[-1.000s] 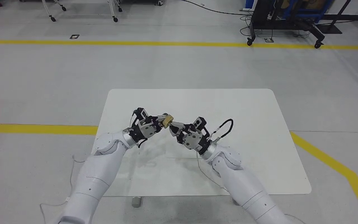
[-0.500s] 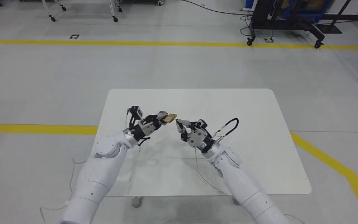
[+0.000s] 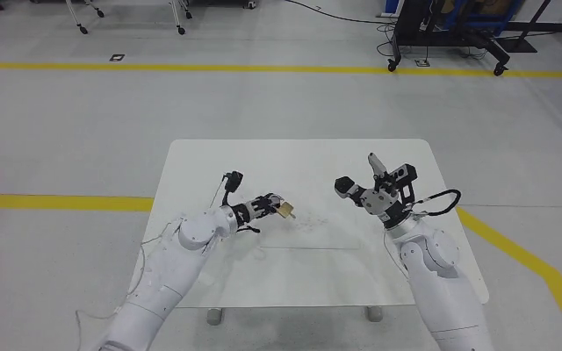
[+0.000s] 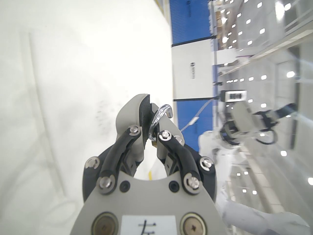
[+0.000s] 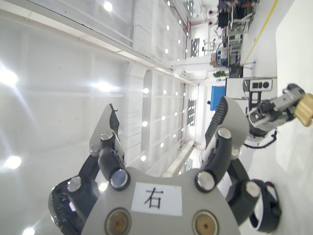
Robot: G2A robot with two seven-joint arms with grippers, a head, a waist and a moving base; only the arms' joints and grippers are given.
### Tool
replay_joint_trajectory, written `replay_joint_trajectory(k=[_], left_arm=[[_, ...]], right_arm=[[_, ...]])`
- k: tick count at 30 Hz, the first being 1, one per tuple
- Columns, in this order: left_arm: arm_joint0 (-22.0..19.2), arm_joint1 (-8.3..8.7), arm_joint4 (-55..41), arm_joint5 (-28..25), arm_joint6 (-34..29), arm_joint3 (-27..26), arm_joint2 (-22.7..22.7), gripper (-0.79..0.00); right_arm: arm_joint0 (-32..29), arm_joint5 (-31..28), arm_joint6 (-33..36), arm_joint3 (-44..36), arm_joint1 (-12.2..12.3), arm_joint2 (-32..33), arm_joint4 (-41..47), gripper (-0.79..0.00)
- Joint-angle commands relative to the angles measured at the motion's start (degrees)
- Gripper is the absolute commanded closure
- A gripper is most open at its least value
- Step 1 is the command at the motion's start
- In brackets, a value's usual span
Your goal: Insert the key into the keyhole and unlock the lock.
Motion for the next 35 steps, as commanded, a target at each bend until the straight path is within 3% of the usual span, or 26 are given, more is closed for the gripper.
replay_joint_trajectory(k=[1, 8, 9, 10, 11, 15, 19, 25, 29, 35], left_arm=[[-2.2, -0.67, 7.5, 1.0, 0.4, 0.6, 4.0, 0.000], [-10.8, -3.98, 23.7, 1.2, 1.4, 9.3, 15.2, 0.000], [-11.4, -4.33, 23.8, 1.4, 1.2, 10.2, 15.7, -0.256], [-12.0, -4.55, 24.0, 1.6, 0.9, 10.9, 15.9, -0.637], [-12.5, -4.65, 24.5, 1.9, 0.7, 11.5, 15.9, -0.785], [-13.0, -4.04, 24.5, 3.3, -0.1, 10.6, 13.5, -0.785], [-10.3, -1.89, 21.1, 4.8, -1.9, 3.5, 6.7, -0.785], [0.2, 2.65, 17.4, 7.5, -2.5, -19.0, -10.3, -0.785], [9.1, 4.54, 15.5, 7.5, 0.5, -34.8, -22.0, -0.785], [10.4, 4.78, 16.0, 7.9, 0.6, -37.3, -23.6, -0.785]], right_arm=[[0.3, 0.0, 0.2, 1.3, 0.0, -1.0, 0.2, -0.785], [0.3, 0.0, 0.2, 1.3, 0.0, -1.0, 0.2, -0.785], [0.3, 0.0, 0.2, 1.3, 0.0, -1.0, 0.2, -0.785], [0.3, 0.0, 0.2, 1.3, 0.0, -1.0, 0.2, -0.785], [0.3, 0.0, 0.2, 1.3, 0.0, -1.0, 0.2, -0.785], [0.3, 0.0, 0.2, 1.3, 0.0, -1.0, 0.2, -0.785], [0.3, 0.0, 0.2, 1.3, 0.0, -1.0, 0.2, -0.785], [0.3, 0.0, 0.2, 1.3, 0.0, -1.0, 0.2, -0.785], [0.3, 0.0, 0.2, 1.3, 0.0, -1.0, 0.2, -0.785], [0.3, 0.0, 0.2, 1.3, 0.0, -1.0, 0.2, -0.785]])
